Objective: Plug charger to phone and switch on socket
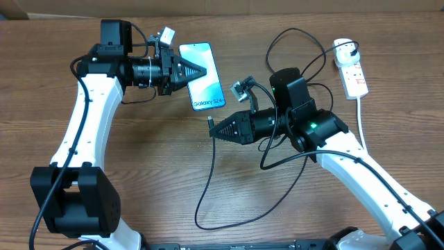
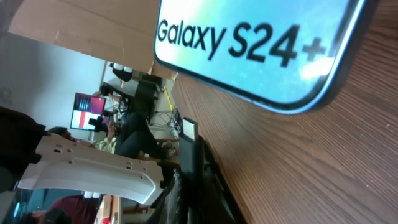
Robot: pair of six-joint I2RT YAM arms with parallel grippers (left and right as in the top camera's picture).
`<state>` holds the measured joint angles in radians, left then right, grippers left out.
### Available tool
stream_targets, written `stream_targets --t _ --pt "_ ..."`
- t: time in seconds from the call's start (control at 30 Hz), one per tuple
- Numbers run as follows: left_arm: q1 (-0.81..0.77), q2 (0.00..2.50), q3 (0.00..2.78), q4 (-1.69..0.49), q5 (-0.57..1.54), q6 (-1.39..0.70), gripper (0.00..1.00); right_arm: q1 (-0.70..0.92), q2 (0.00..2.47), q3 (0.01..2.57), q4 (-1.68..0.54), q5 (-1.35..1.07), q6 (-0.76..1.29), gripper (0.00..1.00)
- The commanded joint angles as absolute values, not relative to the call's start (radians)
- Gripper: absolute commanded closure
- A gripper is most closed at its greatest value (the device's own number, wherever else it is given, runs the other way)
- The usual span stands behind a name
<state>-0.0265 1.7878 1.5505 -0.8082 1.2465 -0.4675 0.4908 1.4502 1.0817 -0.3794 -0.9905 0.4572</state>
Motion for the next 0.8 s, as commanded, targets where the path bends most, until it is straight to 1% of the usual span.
stream_targets --t 0.0,0.17,0.77 --pt "-0.027 1.79 1.566 -0.808 1.319 -0.441 0.96 0.485 1.438 1.108 -0.366 -0.995 0.476 0.96" --pt "-0.027 1.79 1.566 -0.812 1.328 -0.414 0.96 0.474 1.438 1.108 -0.368 -0.996 0.476 0.96" --pt "-0.028 1.79 1.566 -0.819 1.326 -0.414 0.96 0.471 1.438 1.108 -0.361 -0.996 0.476 0.96"
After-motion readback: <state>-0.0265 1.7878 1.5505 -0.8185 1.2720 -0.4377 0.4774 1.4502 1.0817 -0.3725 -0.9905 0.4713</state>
